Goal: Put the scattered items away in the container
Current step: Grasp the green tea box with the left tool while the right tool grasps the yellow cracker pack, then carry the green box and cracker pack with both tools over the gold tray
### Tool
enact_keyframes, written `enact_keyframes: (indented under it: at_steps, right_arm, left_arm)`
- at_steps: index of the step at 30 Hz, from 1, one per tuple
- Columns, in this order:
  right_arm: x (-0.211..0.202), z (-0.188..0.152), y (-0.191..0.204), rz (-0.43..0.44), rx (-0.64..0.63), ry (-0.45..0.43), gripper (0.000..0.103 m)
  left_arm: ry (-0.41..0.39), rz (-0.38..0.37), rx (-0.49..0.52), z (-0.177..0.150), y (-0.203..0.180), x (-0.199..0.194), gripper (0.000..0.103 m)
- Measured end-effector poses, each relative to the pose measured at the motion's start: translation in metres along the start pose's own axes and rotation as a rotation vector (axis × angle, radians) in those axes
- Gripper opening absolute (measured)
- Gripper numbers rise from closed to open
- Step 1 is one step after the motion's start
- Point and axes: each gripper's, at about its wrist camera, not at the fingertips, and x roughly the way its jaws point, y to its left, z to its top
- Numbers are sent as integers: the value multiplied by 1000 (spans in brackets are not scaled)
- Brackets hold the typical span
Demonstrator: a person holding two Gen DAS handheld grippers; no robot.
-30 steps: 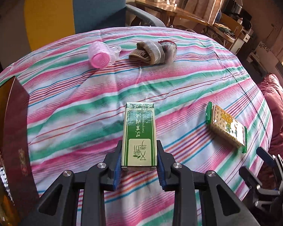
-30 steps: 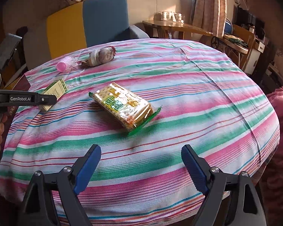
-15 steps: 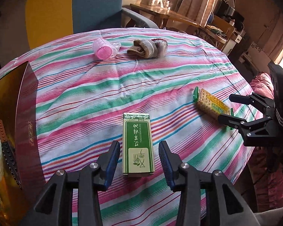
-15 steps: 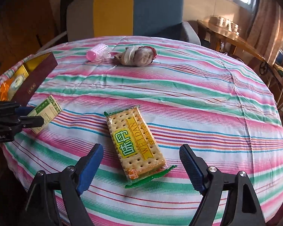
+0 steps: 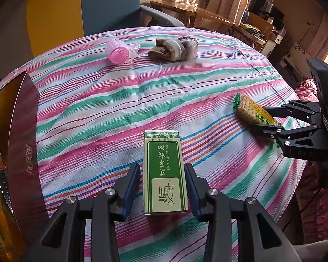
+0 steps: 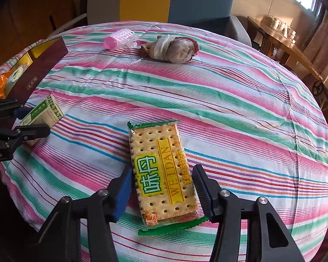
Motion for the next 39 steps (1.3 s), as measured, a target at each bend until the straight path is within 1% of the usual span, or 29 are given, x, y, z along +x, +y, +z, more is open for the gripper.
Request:
enact_keyframes:
  at_steps: [2, 4, 5, 10, 16, 19, 22, 27, 39]
  right_arm:
    - [-1, -1, 2, -8, 2, -7, 52]
    - [-2, -3, 5, -15, 11, -13, 52]
    - [-3, -4, 6, -19, 20, -17, 51]
    - [-7, -9, 15, -31, 95, -38, 51]
    - [-15, -16, 31, 1, 211, -88, 50]
    - [-19, -16, 43, 16, 249, -117, 50]
    - [-23, -13, 55, 38, 274, -143, 50]
    - [-34, 3, 80, 36, 255, -187, 50]
    - [-53, 45, 138, 13, 162, -265, 50]
  left_arm:
    - [-4, 6, -6, -2, 0, 0, 39]
    - [-9, 11, -11, -3, 1, 1, 33]
    - [-11, 14, -14, -4, 1, 1, 32]
    - [-26, 5, -51, -10, 4, -4, 31]
    - [-66, -10, -77, -16, 7, -22, 31]
    - [-85, -16, -91, -18, 9, -32, 31]
    - [-113, 20, -89, -19, 9, -44, 31]
    - [-172, 59, -100, -22, 16, -67, 31]
    - [-270, 124, -195, -33, 54, -114, 31]
